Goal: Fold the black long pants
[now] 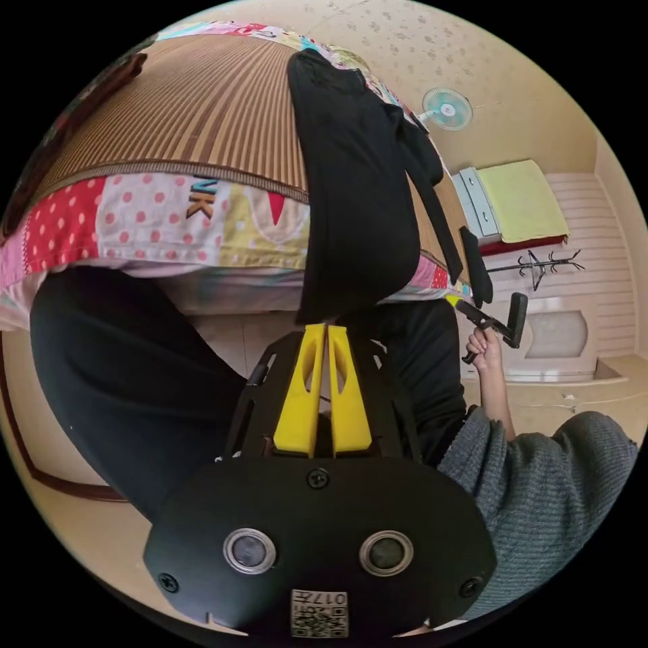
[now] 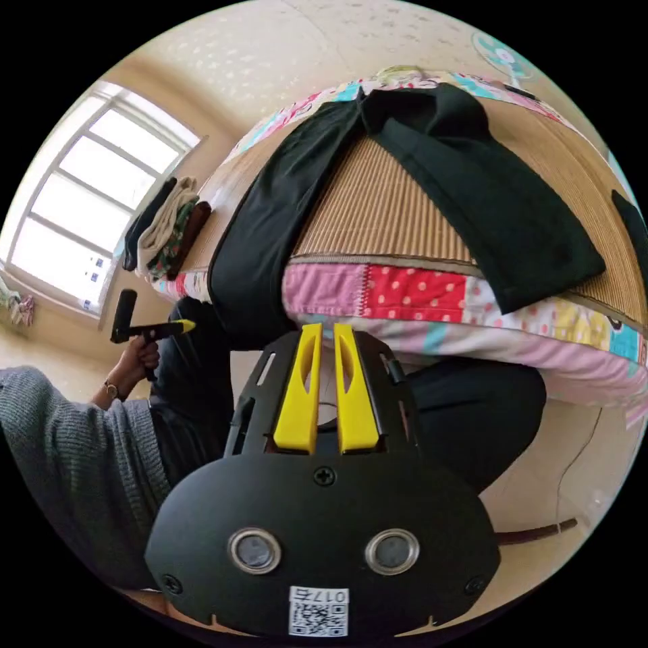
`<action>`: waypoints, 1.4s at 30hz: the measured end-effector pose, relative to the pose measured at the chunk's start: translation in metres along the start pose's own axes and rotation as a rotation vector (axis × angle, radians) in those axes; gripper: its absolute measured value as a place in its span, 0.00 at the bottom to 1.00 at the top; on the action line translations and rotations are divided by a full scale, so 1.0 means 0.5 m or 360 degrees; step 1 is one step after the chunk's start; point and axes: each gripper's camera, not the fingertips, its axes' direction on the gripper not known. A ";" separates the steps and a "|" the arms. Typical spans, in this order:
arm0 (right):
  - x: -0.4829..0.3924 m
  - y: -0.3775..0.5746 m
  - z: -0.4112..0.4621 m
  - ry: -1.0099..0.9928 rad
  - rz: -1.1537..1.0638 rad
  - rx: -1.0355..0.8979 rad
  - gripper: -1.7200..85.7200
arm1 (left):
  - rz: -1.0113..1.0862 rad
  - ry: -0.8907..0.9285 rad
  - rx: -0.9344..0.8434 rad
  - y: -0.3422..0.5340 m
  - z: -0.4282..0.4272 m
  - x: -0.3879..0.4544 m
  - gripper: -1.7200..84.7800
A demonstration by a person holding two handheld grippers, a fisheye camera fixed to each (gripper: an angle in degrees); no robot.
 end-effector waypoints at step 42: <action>0.186 0.187 -0.270 -0.0051 0.0597 0.0827 0.09 | 0.0318 0.0315 0.0150 -0.017 0.004 0.141 0.07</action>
